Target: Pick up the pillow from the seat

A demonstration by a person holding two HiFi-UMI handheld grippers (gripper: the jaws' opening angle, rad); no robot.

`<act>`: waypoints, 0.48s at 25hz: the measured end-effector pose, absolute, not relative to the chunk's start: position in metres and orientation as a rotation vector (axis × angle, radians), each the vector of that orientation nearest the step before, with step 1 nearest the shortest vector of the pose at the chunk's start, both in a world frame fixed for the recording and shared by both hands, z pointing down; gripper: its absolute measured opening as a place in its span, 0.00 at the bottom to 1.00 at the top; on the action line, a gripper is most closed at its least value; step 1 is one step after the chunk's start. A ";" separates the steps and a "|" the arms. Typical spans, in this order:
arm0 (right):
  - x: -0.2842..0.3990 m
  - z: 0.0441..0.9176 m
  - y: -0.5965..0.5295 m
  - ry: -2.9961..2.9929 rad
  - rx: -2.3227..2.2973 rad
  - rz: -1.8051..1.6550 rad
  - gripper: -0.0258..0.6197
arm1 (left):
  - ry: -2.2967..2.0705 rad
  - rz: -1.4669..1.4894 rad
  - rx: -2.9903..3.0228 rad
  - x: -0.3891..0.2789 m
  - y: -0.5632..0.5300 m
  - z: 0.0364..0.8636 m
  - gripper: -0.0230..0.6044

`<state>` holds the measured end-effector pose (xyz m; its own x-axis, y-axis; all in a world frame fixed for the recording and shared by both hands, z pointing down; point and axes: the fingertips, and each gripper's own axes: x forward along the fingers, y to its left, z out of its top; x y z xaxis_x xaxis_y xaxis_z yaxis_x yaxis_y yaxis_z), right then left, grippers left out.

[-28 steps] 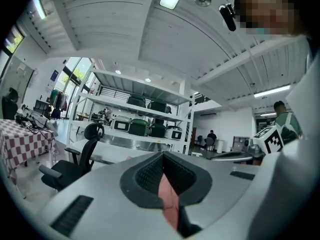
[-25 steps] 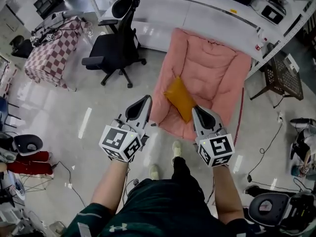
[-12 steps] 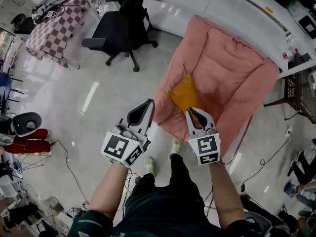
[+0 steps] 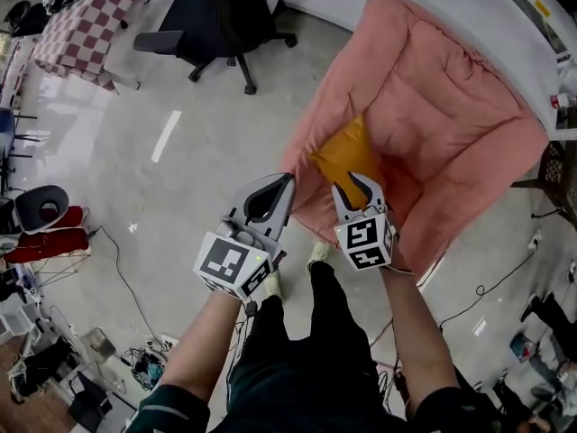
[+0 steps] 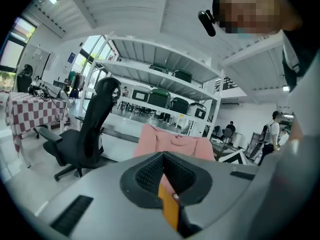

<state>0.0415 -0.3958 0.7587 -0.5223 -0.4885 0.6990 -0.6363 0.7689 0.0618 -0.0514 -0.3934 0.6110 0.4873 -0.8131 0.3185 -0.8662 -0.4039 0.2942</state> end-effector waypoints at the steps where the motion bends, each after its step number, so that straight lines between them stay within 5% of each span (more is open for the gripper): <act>1: 0.040 0.769 -0.400 -2.222 0.824 0.254 0.22 | -1.391 0.178 2.309 -0.050 -0.395 0.619 0.04; 12: 0.032 0.870 -0.421 -2.132 0.710 0.187 0.34 | -1.403 0.213 2.195 -0.052 -0.406 0.690 0.04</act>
